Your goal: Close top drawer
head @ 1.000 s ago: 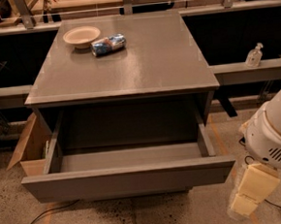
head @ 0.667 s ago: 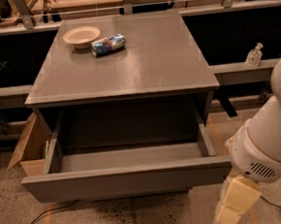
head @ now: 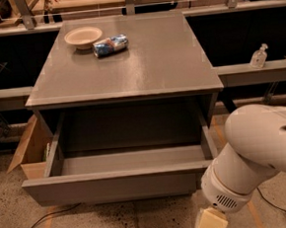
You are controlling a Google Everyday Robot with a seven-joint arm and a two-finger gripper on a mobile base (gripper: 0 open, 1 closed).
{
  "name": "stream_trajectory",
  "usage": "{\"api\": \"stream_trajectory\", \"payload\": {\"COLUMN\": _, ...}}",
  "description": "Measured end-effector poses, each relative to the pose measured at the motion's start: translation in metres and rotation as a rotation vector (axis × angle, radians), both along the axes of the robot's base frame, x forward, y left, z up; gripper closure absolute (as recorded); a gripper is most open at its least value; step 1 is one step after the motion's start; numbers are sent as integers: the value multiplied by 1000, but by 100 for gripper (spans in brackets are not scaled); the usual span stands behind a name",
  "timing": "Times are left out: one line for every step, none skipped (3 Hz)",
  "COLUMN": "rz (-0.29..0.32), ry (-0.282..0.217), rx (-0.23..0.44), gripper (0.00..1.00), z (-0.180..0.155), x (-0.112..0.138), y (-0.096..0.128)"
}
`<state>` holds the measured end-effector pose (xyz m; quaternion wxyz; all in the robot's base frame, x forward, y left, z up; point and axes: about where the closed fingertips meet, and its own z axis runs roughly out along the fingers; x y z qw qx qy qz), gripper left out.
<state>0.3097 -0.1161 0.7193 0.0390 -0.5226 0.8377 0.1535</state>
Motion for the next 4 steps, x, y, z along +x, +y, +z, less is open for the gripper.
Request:
{"api": "stream_trajectory", "payload": {"rz": -17, "ry": 9, "rx": 8, "gripper": 18, "z": -28, "x": 6, "y": 8}}
{"api": "stream_trajectory", "payload": {"rz": -48, "ry": -26, "rx": 52, "gripper": 42, "z": -49, "x": 25, "y": 17}}
{"api": "stream_trajectory", "payload": {"rz": -84, "ry": -94, "rx": 100, "gripper": 65, "z": -59, "x": 52, "y": 26}}
{"api": "stream_trajectory", "payload": {"rz": -134, "ry": -177, "rx": 134, "gripper": 88, "z": -61, "x": 80, "y": 31}}
